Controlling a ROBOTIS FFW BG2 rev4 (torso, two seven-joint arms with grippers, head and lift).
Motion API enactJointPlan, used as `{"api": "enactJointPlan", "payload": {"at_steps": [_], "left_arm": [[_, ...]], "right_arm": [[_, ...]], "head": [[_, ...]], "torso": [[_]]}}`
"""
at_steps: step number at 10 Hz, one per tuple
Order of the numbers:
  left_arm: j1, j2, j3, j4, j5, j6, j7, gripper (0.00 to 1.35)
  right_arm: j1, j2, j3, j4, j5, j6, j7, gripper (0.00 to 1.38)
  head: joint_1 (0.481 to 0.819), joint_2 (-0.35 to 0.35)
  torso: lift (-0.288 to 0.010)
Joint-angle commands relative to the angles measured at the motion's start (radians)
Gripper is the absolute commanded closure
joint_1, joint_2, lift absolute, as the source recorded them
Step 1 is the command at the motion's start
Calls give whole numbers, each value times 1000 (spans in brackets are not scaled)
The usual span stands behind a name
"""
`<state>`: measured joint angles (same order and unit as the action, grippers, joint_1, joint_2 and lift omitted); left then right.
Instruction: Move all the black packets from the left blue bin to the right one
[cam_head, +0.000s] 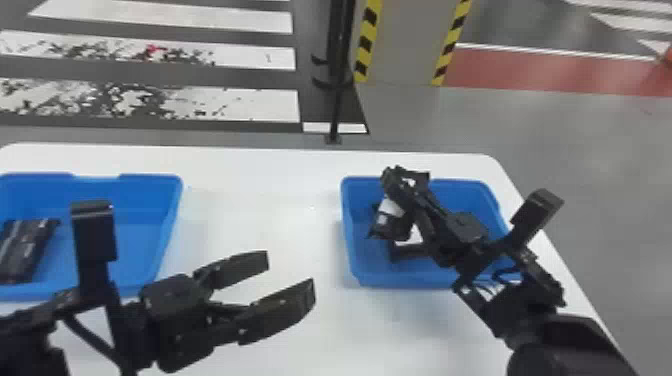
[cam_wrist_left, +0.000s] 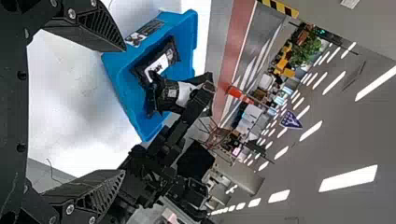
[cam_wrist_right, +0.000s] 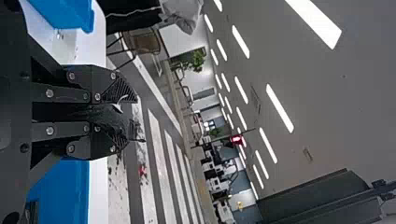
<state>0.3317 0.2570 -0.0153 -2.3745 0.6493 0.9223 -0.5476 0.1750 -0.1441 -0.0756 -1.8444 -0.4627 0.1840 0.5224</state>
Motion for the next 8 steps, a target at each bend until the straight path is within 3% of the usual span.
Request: {"api": "enactJointPlan", "payload": {"at_steps": [1, 2, 3, 5, 6, 8], "left_arm": [[7, -2, 5, 0, 9, -4, 0, 157], [19, -4, 11, -3, 21, -14, 0, 157], [29, -5, 17, -7, 21, -19, 0, 159], [36, -7, 27, -12, 11, -44, 0, 159], [44, -10, 53, -12, -9, -66, 1, 159], [71, -32, 171, -12, -73, -90, 5, 159]], "right_arm": [[-50, -11, -44, 71, 56, 0, -9, 1282], [-82, -18, -56, 123, 80, 2, -18, 1277], [-111, -28, -58, 160, 100, 29, -27, 1144], [-119, -26, -84, 177, 120, 25, -38, 377], [-79, -11, -116, 133, 140, 2, -48, 90], [65, 26, -130, -32, 142, -39, -65, 121]], "head": [[695, -179], [695, -206], [695, -229], [695, -244], [695, -252], [695, -246]], "torso": [[-185], [-185], [-185], [-185], [-185], [-185]]}}
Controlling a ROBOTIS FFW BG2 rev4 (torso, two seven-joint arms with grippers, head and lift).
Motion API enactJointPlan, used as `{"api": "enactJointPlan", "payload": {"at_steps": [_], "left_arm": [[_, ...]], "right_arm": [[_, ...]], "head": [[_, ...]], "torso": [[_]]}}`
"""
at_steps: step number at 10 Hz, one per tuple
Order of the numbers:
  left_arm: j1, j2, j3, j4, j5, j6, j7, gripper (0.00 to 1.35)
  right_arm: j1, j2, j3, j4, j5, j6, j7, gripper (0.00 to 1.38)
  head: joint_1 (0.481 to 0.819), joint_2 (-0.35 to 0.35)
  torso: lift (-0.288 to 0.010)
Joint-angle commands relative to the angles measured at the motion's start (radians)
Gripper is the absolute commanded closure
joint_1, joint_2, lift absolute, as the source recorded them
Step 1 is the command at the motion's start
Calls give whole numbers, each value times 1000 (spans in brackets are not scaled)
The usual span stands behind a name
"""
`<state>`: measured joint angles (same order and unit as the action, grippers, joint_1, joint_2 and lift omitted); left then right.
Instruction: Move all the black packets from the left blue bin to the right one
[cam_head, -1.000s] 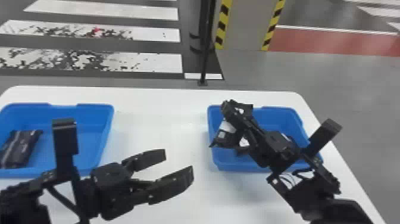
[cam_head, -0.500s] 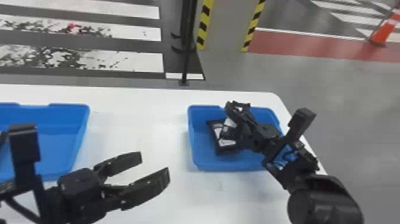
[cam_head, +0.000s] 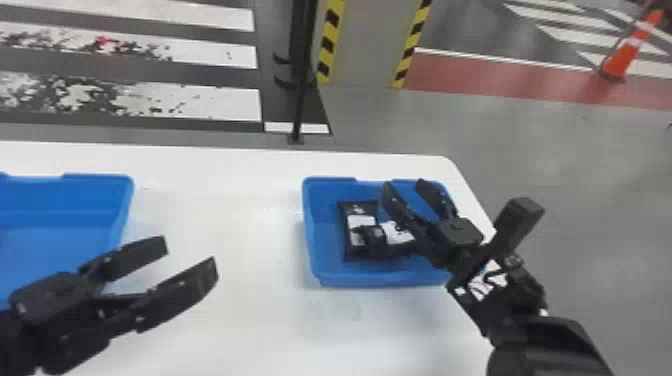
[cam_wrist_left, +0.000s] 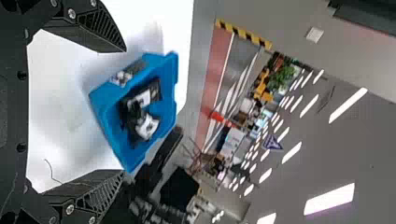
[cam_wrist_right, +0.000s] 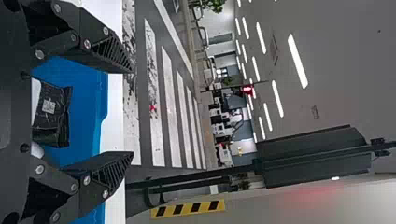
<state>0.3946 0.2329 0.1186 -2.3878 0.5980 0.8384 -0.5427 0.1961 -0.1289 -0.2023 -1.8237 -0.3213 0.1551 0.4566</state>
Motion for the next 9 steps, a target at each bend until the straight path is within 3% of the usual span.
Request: {"api": "enactJointPlan", "payload": {"at_steps": [1, 4, 5, 7, 9], "left_arm": [[15, -20, 111, -1, -66, -21, 3, 159], [18, -40, 302, -1, -185, -31, 43, 157], [-7, -38, 350, 6, -235, -14, 56, 154], [-78, -26, 398, 75, -301, 25, 63, 159], [-142, -11, 398, 143, -343, 72, 79, 159]], "right_arm": [[128, 37, -11, -134, 8, -30, -10, 121], [317, 94, -11, -320, 44, -35, -55, 121], [363, 107, -11, -352, 40, -35, -65, 121], [454, 130, -11, -406, 24, -35, -76, 124], [543, 130, -7, -470, 22, -35, -76, 125]], "head": [[695, -227], [695, -44], [695, -16], [695, 100], [695, 162]], "torso": [[-185], [-185], [-185], [-185], [-185]]}}
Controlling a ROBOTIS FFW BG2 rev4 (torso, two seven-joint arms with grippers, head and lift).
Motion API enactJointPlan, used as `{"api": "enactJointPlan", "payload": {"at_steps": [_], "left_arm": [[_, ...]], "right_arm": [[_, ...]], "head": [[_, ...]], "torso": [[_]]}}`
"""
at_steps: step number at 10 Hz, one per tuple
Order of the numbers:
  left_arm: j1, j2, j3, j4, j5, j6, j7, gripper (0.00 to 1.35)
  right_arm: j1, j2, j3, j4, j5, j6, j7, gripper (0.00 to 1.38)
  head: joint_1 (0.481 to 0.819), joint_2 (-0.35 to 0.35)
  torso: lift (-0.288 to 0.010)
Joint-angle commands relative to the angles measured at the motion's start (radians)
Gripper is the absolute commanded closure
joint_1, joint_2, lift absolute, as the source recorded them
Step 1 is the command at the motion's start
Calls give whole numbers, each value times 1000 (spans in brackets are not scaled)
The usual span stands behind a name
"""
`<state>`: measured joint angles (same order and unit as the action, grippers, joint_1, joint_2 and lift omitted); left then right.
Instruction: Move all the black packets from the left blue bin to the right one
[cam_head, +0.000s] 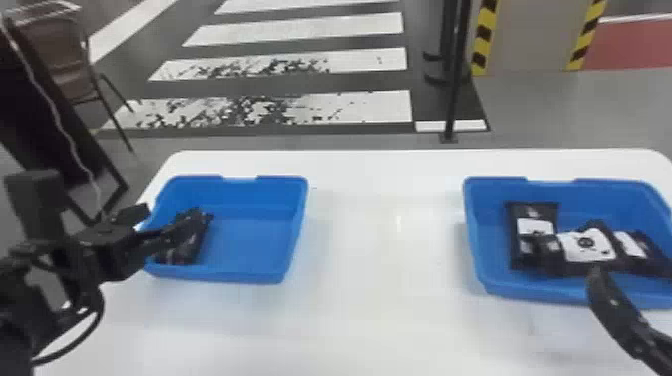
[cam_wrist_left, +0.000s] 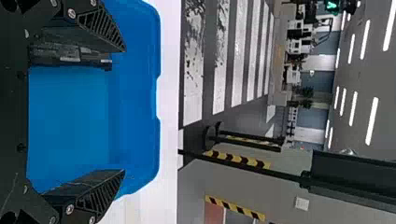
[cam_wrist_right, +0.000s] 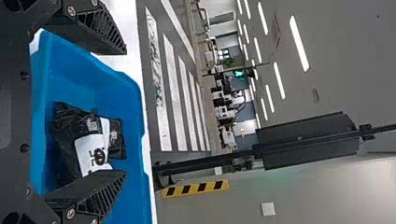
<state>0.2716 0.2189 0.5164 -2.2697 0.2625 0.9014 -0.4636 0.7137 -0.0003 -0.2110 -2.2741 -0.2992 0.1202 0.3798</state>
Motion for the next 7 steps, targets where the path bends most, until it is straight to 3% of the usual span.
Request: {"api": "enactJointPlan", "payload": {"at_steps": [1, 7], "left_arm": [[-56, 8, 2, 65, -37, 29, 3, 159], [-277, 42, -80, 339, -191, 203, 34, 159]], "right_arm": [[57, 1, 2, -27, -6, 0, -1, 127], [81, 1, 14, -27, -30, 10, 1, 127]], "head": [[695, 189], [695, 278]], "torso": [[-185], [-185]]}}
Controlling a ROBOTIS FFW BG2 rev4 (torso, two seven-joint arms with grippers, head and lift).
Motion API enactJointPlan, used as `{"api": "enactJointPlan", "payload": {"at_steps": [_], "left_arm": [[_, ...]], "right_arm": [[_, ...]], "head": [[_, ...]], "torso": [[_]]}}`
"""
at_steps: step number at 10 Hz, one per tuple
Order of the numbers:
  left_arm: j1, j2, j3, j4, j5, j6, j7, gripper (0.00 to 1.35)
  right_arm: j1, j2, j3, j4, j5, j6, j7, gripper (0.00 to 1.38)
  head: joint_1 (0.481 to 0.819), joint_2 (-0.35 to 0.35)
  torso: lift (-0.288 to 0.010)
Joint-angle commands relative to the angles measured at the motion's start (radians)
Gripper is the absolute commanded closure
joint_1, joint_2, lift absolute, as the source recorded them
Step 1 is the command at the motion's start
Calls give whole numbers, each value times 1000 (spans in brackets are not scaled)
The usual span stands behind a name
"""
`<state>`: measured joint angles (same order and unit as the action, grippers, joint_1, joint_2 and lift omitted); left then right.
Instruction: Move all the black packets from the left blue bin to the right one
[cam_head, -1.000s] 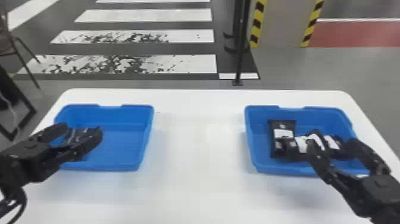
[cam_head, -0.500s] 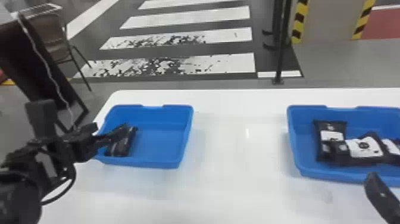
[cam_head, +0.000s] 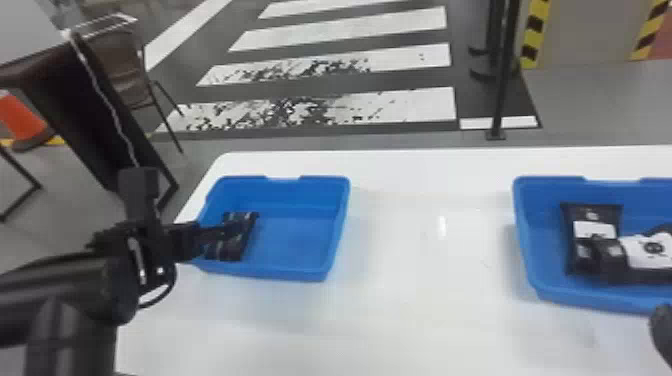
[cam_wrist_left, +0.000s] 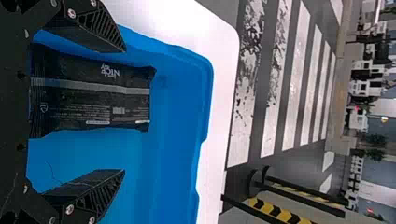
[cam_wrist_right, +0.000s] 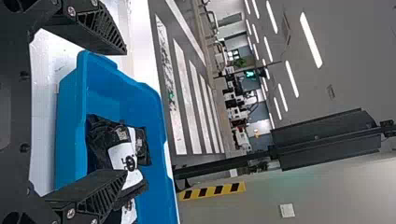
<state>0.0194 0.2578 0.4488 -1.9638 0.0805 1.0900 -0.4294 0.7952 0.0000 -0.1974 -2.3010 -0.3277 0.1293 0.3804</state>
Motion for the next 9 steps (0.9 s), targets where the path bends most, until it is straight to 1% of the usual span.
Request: {"api": "enactJointPlan", "payload": {"at_steps": [1, 2, 3, 4, 5, 7, 8, 9], "left_arm": [[-59, 17, -46, 75, -25, 29, 0, 159], [-78, 18, -58, 95, -37, 59, 12, 159], [-96, 14, -62, 114, -49, 91, 34, 159], [-130, 15, -72, 173, -53, 98, 38, 160], [-157, 17, -86, 208, -71, 135, 44, 159], [-206, 31, -106, 289, -76, 159, 46, 160], [-216, 40, -124, 311, -76, 159, 46, 260], [-218, 46, -128, 326, -51, 167, 46, 743]], "right_arm": [[0, 1, 2, 0, -5, 3, 0, 127], [0, 1, 2, 0, -9, 6, 0, 127], [0, 1, 2, 0, -13, 8, 0, 128], [0, 1, 2, 2, -21, 18, 3, 127], [-2, 1, 2, 2, -23, 18, 5, 128], [-2, 1, 2, 7, -29, 25, 6, 128], [-2, 1, 2, 7, -31, 28, 8, 128], [-2, 1, 0, 10, -33, 30, 8, 128]], "head": [[695, 279], [695, 275], [695, 273], [695, 275], [695, 278], [695, 279], [695, 280], [695, 280]], "torso": [[-185], [-185], [-185], [-185], [-185], [-185], [-185], [-185]]}}
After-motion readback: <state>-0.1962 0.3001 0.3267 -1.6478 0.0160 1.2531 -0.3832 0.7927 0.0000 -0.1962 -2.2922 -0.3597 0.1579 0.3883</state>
